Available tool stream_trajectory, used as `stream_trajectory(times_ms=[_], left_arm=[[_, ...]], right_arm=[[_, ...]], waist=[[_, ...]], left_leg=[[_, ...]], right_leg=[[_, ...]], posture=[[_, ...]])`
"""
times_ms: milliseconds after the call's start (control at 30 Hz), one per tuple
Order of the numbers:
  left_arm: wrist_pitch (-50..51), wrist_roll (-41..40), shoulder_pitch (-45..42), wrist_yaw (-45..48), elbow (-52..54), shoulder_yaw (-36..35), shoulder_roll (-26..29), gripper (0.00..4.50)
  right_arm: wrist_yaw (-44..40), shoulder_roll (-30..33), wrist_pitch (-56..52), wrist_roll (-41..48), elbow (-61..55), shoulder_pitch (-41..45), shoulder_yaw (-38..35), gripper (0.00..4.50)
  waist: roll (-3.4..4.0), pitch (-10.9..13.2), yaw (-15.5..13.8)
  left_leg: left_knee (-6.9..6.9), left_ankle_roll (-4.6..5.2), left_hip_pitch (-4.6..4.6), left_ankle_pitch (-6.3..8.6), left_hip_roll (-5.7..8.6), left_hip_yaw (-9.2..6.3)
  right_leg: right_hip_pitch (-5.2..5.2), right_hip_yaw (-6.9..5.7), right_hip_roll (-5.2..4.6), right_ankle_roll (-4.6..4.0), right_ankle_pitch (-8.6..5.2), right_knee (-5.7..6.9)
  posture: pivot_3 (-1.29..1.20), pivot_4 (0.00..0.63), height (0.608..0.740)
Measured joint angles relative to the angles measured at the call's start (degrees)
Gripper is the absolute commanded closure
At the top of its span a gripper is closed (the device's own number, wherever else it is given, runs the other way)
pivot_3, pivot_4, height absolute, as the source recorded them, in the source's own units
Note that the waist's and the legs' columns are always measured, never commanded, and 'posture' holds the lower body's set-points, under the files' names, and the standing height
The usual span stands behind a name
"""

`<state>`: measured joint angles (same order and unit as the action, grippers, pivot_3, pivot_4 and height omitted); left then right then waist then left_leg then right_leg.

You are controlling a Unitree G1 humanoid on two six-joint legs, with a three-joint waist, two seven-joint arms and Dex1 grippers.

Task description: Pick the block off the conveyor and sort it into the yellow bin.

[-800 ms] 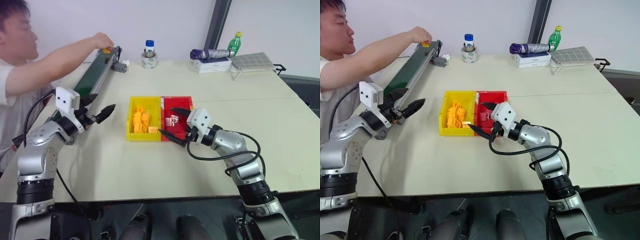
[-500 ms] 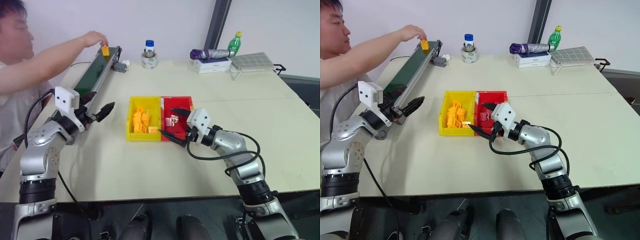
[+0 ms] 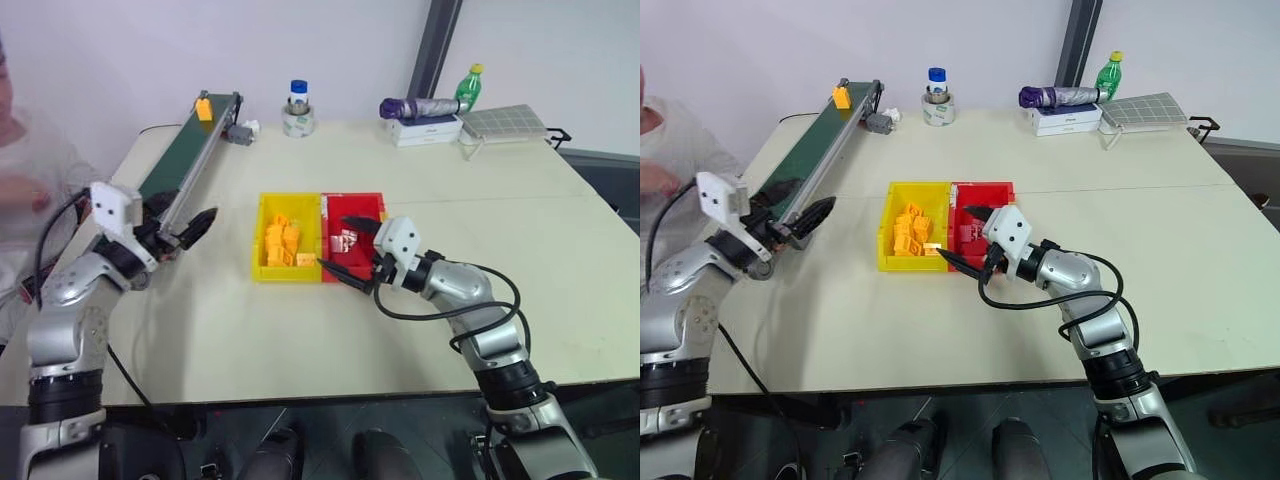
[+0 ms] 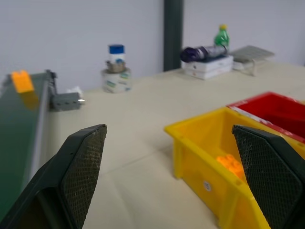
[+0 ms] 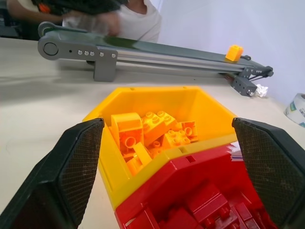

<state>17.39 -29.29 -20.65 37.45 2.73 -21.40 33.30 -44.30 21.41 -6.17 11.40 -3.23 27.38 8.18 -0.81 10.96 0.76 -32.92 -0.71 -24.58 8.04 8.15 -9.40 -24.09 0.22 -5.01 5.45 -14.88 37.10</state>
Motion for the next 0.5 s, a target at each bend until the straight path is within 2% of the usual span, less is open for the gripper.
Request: stream_trajectory(times_ms=[300,500], left_arm=[[-7.5,6.4,12.2,-16.4,6.3,-6.5,-8.1,0.06],[-11.0,11.5,15.4,-24.2,6.4,-7.4,-10.0,0.06]], right_arm=[[-0.6,0.0,0.4,0.0,0.2,0.0,0.0,0.0],[-1.0,-0.1,0.6,0.0,0.7,0.1,0.0,0.0]], waist=[[0.0,0.0,-0.1],[-0.01,0.0,-0.3]], left_leg=[[0.01,0.01,0.0,0.0,0.0,0.02],[0.0,0.0,-0.01,0.01,0.0,0.01]], right_leg=[[0.01,0.02,-0.01,0.0,0.0,-0.03],[0.06,0.01,-0.02,0.03,-0.03,-0.04]], posture=[[0.0,0.15,0.74],[0.0,0.15,0.74]])
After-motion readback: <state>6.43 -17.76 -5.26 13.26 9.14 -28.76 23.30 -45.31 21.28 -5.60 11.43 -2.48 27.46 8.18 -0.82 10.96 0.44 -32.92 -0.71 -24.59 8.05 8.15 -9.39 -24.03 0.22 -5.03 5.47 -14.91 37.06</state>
